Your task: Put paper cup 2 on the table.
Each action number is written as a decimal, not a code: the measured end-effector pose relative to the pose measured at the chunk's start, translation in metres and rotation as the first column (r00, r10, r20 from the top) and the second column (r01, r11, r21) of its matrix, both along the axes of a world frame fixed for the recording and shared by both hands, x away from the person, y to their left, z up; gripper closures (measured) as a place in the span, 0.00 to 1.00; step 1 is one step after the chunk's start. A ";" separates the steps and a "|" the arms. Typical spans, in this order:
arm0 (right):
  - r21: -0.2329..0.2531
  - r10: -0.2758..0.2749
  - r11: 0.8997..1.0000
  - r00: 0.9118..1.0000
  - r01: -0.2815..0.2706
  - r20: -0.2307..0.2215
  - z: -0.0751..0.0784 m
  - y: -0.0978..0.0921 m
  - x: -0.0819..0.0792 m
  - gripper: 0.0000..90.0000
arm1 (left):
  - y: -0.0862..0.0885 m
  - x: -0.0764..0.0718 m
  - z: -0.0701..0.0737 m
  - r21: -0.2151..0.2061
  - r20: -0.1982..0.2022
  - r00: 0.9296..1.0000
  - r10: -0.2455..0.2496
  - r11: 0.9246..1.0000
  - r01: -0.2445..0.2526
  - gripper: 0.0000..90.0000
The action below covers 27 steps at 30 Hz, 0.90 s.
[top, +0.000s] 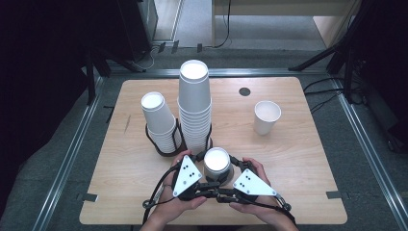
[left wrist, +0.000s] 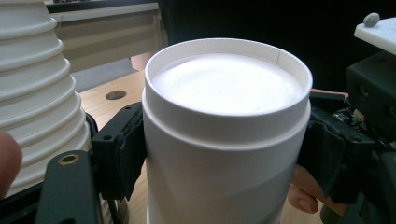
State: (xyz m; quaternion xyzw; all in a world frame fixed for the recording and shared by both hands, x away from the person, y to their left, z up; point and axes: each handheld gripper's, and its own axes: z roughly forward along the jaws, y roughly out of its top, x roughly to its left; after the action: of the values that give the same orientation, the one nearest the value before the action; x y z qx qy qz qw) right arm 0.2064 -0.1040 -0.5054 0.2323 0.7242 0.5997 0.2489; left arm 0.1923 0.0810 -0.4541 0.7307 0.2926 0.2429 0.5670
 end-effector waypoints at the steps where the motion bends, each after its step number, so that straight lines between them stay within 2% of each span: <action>1: 0.003 0.001 1.000 1.000 -0.001 -0.009 0.000 0.000 0.000 0.15 | 0.000 0.000 0.000 -0.004 -0.004 1.000 0.000 1.000 0.000 0.25; 6: 0.019 -0.003 1.000 1.000 0.003 -0.014 0.000 0.000 0.000 0.13 | 0.004 0.003 0.001 -0.046 -0.028 1.000 -0.011 0.999 0.010 0.27; 8: 0.028 0.006 1.000 0.999 -0.005 -0.032 0.001 -0.001 0.001 0.11 | 0.006 0.003 0.002 -0.064 -0.035 0.999 -0.015 0.998 0.013 0.27; 10: 0.032 0.003 0.999 0.999 -0.002 -0.038 0.000 -0.001 0.002 0.05 | 0.009 0.004 0.004 -0.099 -0.039 0.999 -0.018 0.995 0.014 0.27; 13: 0.045 -0.006 0.999 0.999 0.008 -0.045 -0.005 -0.001 0.002 0.00 | 0.012 0.004 0.006 -0.122 -0.046 0.999 -0.021 0.992 0.015 0.27; 19: 0.039 -0.036 0.999 0.999 0.037 -0.012 -0.010 0.005 0.003 0.00 | 0.016 0.005 0.009 -0.170 -0.062 0.998 -0.026 0.985 0.016 0.27; 25: 0.045 -0.060 0.997 0.998 0.059 0.030 -0.014 0.007 0.002 0.03 | 0.017 0.006 0.009 -0.177 -0.065 0.998 -0.025 0.984 0.013 0.27; 27: 0.046 -0.063 0.997 0.998 0.061 0.028 -0.014 0.007 0.001 0.04 | 0.017 0.006 0.008 -0.174 -0.067 0.997 -0.028 0.985 0.016 0.26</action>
State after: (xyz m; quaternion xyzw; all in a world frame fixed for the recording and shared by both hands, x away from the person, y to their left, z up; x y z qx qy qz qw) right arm 0.2073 -0.0969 -0.5195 0.2515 0.6992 0.6111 0.2726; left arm 0.1988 0.0985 -0.4466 0.6895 0.3241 0.1851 0.6207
